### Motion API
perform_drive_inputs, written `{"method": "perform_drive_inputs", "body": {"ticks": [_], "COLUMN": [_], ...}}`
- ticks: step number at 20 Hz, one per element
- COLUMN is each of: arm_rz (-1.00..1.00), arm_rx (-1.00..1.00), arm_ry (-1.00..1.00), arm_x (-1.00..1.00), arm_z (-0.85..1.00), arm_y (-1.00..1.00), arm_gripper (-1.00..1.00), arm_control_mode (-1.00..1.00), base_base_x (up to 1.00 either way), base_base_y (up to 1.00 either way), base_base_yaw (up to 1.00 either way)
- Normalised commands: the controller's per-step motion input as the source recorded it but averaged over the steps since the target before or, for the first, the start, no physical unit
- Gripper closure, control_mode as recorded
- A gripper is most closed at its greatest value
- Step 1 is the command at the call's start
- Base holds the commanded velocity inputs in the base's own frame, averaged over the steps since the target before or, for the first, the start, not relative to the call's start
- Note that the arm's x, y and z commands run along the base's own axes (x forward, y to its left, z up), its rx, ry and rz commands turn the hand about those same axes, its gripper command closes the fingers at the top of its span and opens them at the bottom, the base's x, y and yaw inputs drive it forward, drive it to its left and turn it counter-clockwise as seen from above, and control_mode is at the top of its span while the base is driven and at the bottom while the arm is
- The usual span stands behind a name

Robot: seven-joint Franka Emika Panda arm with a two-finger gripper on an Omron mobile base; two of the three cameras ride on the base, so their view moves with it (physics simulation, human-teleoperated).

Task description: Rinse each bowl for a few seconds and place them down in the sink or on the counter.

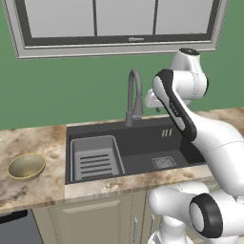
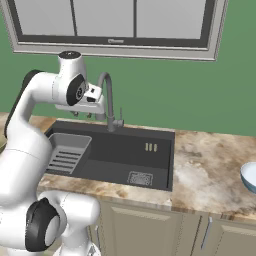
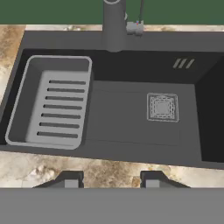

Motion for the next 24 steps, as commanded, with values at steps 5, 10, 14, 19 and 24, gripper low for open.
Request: {"method": "perform_drive_inputs", "body": {"ticks": [5,10,14,19,24], "arm_rz": [0.00,0.00,-0.01,0.00,0.04], "arm_rx": [-0.01,0.00,0.00,0.00,0.00], "arm_ry": [-0.10,-0.15,-0.08,-0.10,-0.13], "arm_x": [-0.20,-0.38,-0.38,-0.12,0.00], "arm_z": [0.03,0.01,0.00,0.00,-0.03], "arm_y": [0.03,0.00,-0.04,-0.32,-0.37], "arm_gripper": [-1.00,-1.00,-1.00,-1.00,-1.00], "arm_control_mode": [-1.00,-1.00,-1.00,-1.00,-1.00], "base_base_x": [0.00,0.00,0.00,0.00,0.00], "base_base_y": [0.00,0.00,0.00,0.00,0.00], "base_base_yaw": [0.00,0.00,0.00,0.00,0.00]}}
